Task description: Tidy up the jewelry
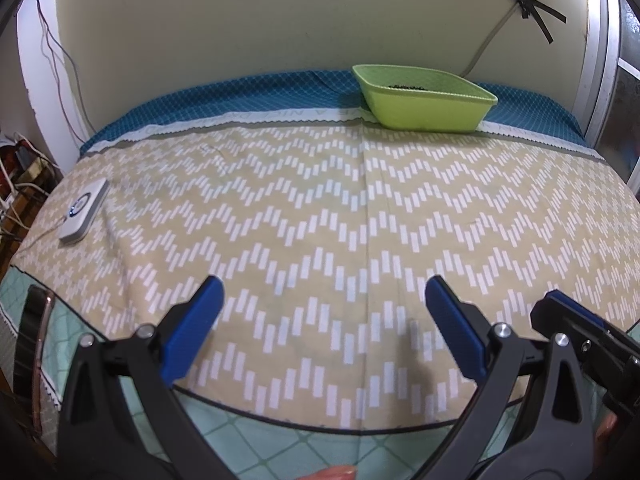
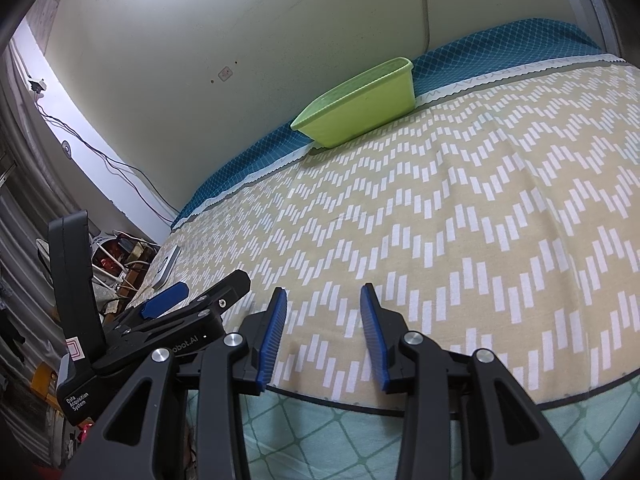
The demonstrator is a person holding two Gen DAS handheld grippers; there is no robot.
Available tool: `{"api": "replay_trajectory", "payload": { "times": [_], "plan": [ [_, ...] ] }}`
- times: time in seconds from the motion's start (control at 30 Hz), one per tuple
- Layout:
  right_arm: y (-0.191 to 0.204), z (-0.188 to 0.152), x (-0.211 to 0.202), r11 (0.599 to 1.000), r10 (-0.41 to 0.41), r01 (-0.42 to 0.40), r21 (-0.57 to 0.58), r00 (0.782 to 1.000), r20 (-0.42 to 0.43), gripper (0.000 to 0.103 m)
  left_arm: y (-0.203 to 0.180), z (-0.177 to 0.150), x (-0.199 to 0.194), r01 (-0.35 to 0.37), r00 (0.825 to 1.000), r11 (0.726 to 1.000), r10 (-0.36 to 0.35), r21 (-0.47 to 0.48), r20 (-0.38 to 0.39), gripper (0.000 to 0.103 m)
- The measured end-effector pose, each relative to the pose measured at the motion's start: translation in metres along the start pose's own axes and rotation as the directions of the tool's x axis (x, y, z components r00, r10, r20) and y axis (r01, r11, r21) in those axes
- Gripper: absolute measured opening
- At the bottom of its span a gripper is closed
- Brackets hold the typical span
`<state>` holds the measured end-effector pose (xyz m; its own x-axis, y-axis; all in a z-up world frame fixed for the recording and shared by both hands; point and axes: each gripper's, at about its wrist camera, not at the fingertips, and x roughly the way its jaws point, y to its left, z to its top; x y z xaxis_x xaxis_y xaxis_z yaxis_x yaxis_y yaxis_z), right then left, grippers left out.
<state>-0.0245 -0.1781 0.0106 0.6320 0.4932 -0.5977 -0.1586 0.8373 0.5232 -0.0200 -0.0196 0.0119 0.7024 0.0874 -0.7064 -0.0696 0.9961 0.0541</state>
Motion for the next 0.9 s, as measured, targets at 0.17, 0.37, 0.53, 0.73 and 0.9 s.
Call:
{"api": "replay_trajectory", "payload": {
  "times": [0.17, 0.37, 0.53, 0.73, 0.9],
  "plan": [
    [-0.0001, -0.0003, -0.0006, 1.000, 0.000, 0.000, 0.001, 1.000, 0.001, 0.022, -0.0015, -0.0007, -0.0002, -0.004, 1.000, 1.000, 0.004, -0.002, -0.001, 0.097],
    [0.0003, -0.0006, -0.0009, 1.000, -0.002, 0.002, 0.001, 1.000, 0.002, 0.022, -0.0018, -0.0012, -0.0004, -0.005, 1.000, 1.000, 0.005, -0.004, -0.002, 0.097],
    [0.0001, -0.0005, -0.0009, 1.000, -0.001, 0.001, 0.002, 1.000, 0.002, 0.022, -0.0026, -0.0013, -0.0002, -0.004, 1.000, 1.000, 0.004, -0.002, -0.003, 0.097],
    [0.0001, -0.0005, -0.0008, 1.000, -0.001, 0.001, 0.003, 1.000, 0.003, 0.023, -0.0038, -0.0014, 0.0000, -0.003, 1.000, 1.000, 0.003, -0.003, -0.004, 0.097],
    [0.0001, -0.0006, -0.0008, 1.000, 0.000, 0.000, 0.003, 1.000, 0.003, 0.023, -0.0035, -0.0016, -0.0005, -0.005, 1.000, 1.000, 0.005, -0.004, -0.004, 0.097]
  ]
}}
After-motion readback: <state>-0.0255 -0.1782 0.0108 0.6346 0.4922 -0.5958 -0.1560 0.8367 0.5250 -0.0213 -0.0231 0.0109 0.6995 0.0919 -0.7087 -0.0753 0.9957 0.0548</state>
